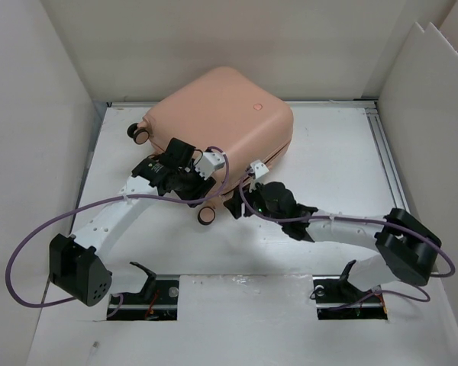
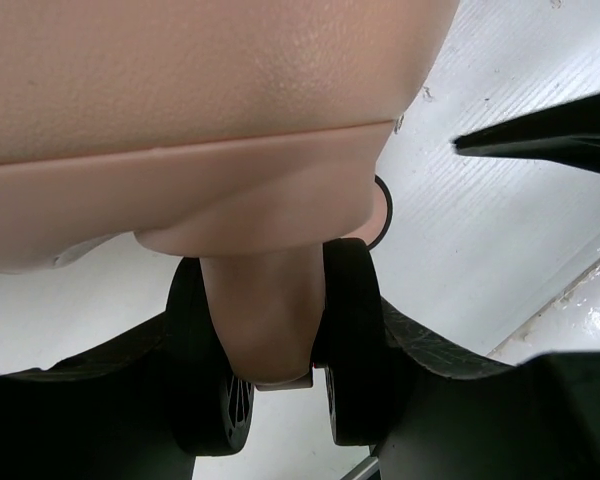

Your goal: Pack the luggage

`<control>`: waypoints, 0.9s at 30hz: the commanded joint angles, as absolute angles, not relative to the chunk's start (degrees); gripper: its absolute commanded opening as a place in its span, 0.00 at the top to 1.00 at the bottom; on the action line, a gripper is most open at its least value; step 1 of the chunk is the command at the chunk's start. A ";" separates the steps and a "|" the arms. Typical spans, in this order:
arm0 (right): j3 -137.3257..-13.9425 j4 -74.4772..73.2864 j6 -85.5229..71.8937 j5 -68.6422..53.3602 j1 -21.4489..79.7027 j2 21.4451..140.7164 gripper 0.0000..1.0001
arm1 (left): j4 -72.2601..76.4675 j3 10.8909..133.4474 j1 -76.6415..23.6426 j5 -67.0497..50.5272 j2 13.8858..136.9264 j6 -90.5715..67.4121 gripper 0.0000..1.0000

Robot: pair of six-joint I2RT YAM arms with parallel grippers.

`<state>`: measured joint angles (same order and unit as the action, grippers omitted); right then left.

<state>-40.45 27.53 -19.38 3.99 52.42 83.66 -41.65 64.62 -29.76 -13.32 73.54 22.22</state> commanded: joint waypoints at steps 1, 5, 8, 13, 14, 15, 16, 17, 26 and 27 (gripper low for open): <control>-37.89 22.78 -23.02 10.45 56.15 78.68 0.32 | -36.39 66.88 -30.59 -17.93 72.16 22.85 1.00; -36.74 22.76 -24.17 9.41 56.78 77.51 0.31 | -35.86 66.88 -30.59 -17.93 72.16 23.37 1.00; -38.75 22.76 -23.47 8.88 56.78 79.88 0.31 | -35.86 66.88 -30.59 -17.93 71.63 23.38 1.00; -44.38 23.91 -22.94 8.88 56.78 86.91 0.31 | -35.86 66.36 -30.59 -18.45 71.63 23.38 1.00; -44.91 23.91 -24.07 8.88 56.78 87.71 0.31 | -35.86 66.36 -30.59 -18.46 71.11 23.38 1.00; -45.43 24.43 -24.69 8.35 56.78 88.32 0.31 | -35.86 66.36 -30.59 -18.46 71.10 23.38 1.00; -45.96 25.22 -24.70 8.35 56.78 88.94 0.31 | -35.86 67.05 -30.59 -18.46 71.10 23.38 1.00; -45.97 25.22 -24.70 7.83 56.78 88.95 0.31 | -36.38 67.06 -30.59 -18.46 71.10 23.38 1.00; -47.72 26.36 -27.94 11.69 55.11 91.05 0.44 | -36.39 67.06 -30.59 -18.46 70.05 23.38 1.00; -47.72 26.37 -29.17 12.47 55.11 91.05 0.51 | -36.39 67.06 -30.59 -18.46 70.05 23.38 1.00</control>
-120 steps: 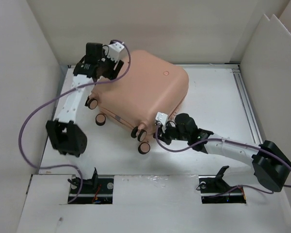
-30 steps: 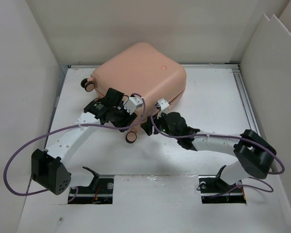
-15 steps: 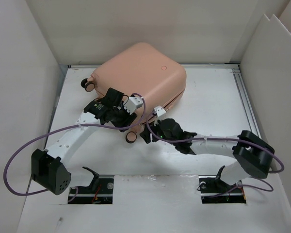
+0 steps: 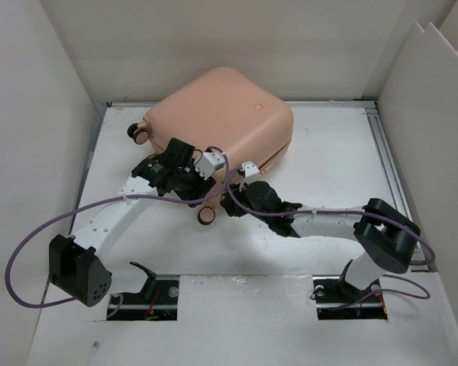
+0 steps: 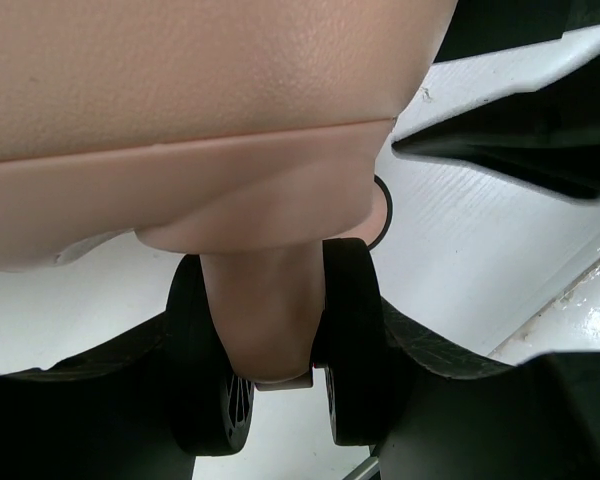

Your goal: Pack the luggage

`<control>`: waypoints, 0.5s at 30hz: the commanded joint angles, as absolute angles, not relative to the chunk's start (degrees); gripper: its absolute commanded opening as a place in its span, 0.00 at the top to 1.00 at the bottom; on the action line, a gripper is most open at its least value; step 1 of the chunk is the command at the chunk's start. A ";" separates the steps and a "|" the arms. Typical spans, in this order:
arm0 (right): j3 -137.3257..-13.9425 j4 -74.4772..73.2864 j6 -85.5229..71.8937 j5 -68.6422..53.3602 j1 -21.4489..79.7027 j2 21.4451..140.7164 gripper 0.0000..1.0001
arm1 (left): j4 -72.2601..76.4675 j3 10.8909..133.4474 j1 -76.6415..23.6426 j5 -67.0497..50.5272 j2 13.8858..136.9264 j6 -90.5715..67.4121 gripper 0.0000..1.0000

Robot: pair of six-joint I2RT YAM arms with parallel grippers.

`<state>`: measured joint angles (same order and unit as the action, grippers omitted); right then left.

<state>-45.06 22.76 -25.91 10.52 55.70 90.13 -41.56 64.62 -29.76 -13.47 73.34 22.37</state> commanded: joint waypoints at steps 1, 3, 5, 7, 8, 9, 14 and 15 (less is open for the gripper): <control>-47.72 27.67 -30.05 13.00 55.11 91.05 0.59 | -36.39 67.06 -30.59 -18.46 70.05 23.38 1.00; -47.72 28.74 -30.06 13.01 55.11 91.66 0.62 | -36.39 66.54 -30.59 -18.46 70.05 23.38 1.00; -48.25 29.35 -30.06 12.48 55.11 92.19 0.62 | -36.39 66.53 -30.59 -18.46 69.52 22.85 1.00; -48.25 30.23 -29.53 11.95 55.11 92.72 0.64 | -35.86 65.92 -30.59 -18.46 69.52 22.85 1.00; -48.25 31.54 -29.53 11.95 55.11 92.72 0.65 | -35.86 65.92 -30.59 -18.46 69.52 22.85 1.00; -48.25 32.16 -29.53 11.95 55.11 92.72 0.68 | -35.86 65.92 -30.59 -18.46 68.91 22.85 1.00; -47.11 36.56 -28.48 11.34 55.11 92.20 0.60 | -35.86 64.17 -30.59 -18.98 67.86 22.32 1.00; -47.11 37.17 -28.48 11.34 55.11 92.20 0.58 | -35.86 63.55 -30.59 -18.98 67.85 22.32 1.00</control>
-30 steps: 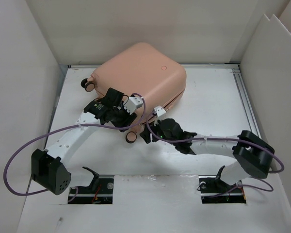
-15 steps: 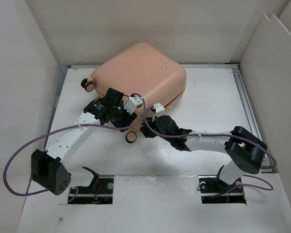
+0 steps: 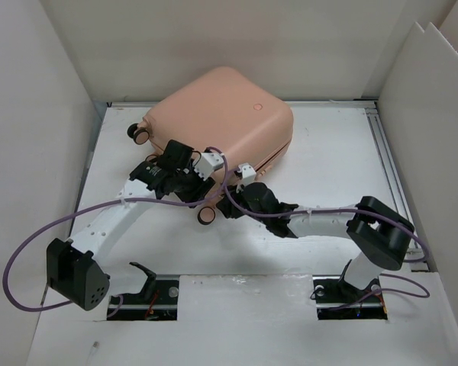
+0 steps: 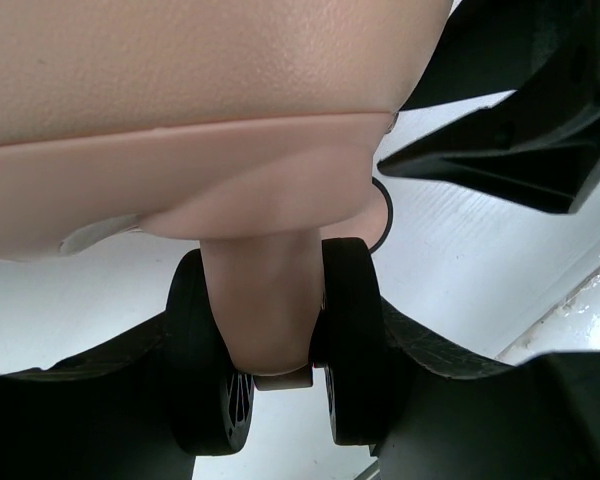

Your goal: Pack the luggage

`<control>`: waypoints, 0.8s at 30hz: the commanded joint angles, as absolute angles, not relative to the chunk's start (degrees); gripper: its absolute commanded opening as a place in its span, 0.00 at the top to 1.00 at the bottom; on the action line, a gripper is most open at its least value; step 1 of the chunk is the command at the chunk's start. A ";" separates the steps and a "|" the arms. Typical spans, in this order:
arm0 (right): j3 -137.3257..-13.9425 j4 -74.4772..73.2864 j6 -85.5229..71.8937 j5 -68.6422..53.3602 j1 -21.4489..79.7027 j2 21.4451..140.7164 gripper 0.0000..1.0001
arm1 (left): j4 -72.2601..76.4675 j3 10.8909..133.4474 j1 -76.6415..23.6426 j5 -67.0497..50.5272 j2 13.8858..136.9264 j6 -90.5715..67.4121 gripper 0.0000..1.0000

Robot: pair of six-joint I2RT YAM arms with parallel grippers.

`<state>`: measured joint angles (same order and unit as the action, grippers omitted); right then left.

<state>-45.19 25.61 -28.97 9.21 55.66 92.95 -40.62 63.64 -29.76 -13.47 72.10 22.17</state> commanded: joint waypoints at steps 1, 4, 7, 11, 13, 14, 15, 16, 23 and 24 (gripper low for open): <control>-47.11 37.18 -28.48 10.73 55.11 92.20 0.58 | -35.86 63.54 -30.59 -18.98 67.85 22.32 1.00; -47.81 37.88 -28.48 10.11 55.11 92.72 0.57 | -35.34 63.54 -30.59 -18.98 67.33 22.32 1.00; -47.81 37.88 -27.95 10.63 55.11 93.25 0.64 | -35.33 63.54 -30.59 -18.98 67.32 22.32 1.00; -47.81 37.88 -27.95 11.87 55.11 92.73 1.00 | -35.33 63.54 -30.59 -18.46 67.32 22.32 1.00; -47.81 37.88 -27.95 12.56 55.11 92.20 1.00 | -35.33 63.54 -30.59 -18.46 67.32 22.32 1.00; -47.81 37.88 -27.95 13.18 55.11 92.20 1.00 | -35.33 63.54 -30.59 -18.46 67.32 21.80 1.00; -47.29 37.88 -27.43 13.71 55.11 92.20 1.00 | -35.33 63.54 -30.59 -18.46 67.32 21.80 1.00; -46.59 37.88 -27.42 13.71 55.11 91.59 1.00 | -35.33 63.54 -30.59 -18.46 67.32 21.80 1.00; -48.43 24.79 -23.82 19.34 54.50 87.81 1.00 | -36.47 62.93 -30.59 -15.39 67.32 22.41 1.00; -48.43 24.79 -23.04 15.94 54.49 87.80 1.00 | -36.47 62.41 -30.59 -15.38 67.32 22.41 1.00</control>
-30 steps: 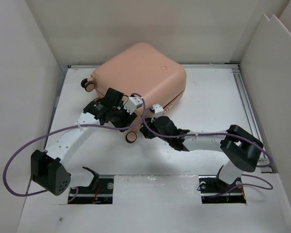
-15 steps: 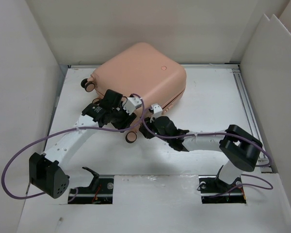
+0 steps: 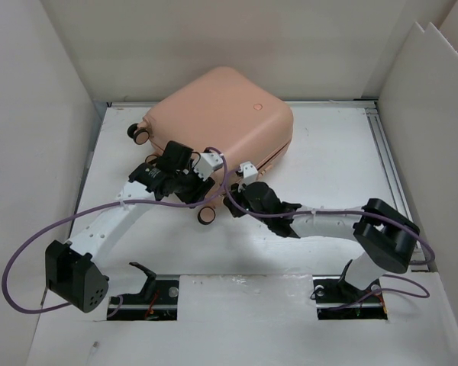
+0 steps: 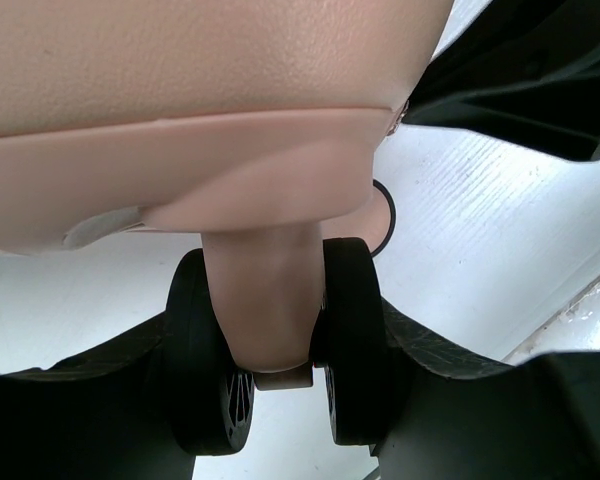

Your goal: Pack the luggage

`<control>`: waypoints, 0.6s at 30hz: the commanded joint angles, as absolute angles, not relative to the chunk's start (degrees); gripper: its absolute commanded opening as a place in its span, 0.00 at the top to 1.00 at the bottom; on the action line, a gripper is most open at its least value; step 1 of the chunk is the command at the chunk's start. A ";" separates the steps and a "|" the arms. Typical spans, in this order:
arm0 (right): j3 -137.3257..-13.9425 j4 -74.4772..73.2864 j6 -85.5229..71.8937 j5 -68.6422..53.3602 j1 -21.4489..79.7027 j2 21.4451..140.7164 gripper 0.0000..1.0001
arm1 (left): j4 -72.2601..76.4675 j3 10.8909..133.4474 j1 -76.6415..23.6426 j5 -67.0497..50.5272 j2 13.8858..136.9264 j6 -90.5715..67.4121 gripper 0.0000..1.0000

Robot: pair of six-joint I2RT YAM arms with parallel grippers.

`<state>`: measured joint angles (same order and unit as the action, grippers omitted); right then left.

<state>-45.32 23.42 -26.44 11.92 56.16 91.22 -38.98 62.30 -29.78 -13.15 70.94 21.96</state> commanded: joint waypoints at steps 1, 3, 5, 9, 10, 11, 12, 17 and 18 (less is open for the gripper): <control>-48.43 24.79 -22.16 13.99 53.88 87.80 0.89 | -36.47 62.40 -30.59 -15.38 67.32 22.41 1.00; -48.96 25.48 -20.83 11.52 53.88 88.51 0.80 | -36.47 62.40 -30.59 -15.38 67.32 22.41 1.00; -48.43 28.20 -21.44 10.11 53.88 89.03 0.77 | -35.95 62.40 -30.59 -15.38 67.32 22.41 1.00; -49.04 30.59 -21.45 6.69 53.88 91.13 0.70 | -35.95 62.93 -30.59 -15.91 67.85 22.41 1.00; -49.65 30.59 -21.45 6.68 53.88 91.75 0.70 | -35.95 62.93 -30.59 -15.91 67.85 22.41 1.00; -49.66 31.20 -21.45 6.68 53.88 91.76 0.69 | -35.95 62.93 -30.59 -15.91 67.85 22.41 1.00; -49.66 31.98 -21.45 6.68 53.88 91.76 0.67 | -35.95 62.93 -30.59 -15.91 67.85 22.41 1.00; -50.27 34.01 -23.72 6.32 54.40 93.16 0.65 | -35.95 62.93 -30.59 -15.91 67.85 22.41 1.00; -50.27 35.14 -24.77 8.50 55.10 93.16 0.65 | -35.95 62.93 -30.59 -15.91 67.85 22.41 1.00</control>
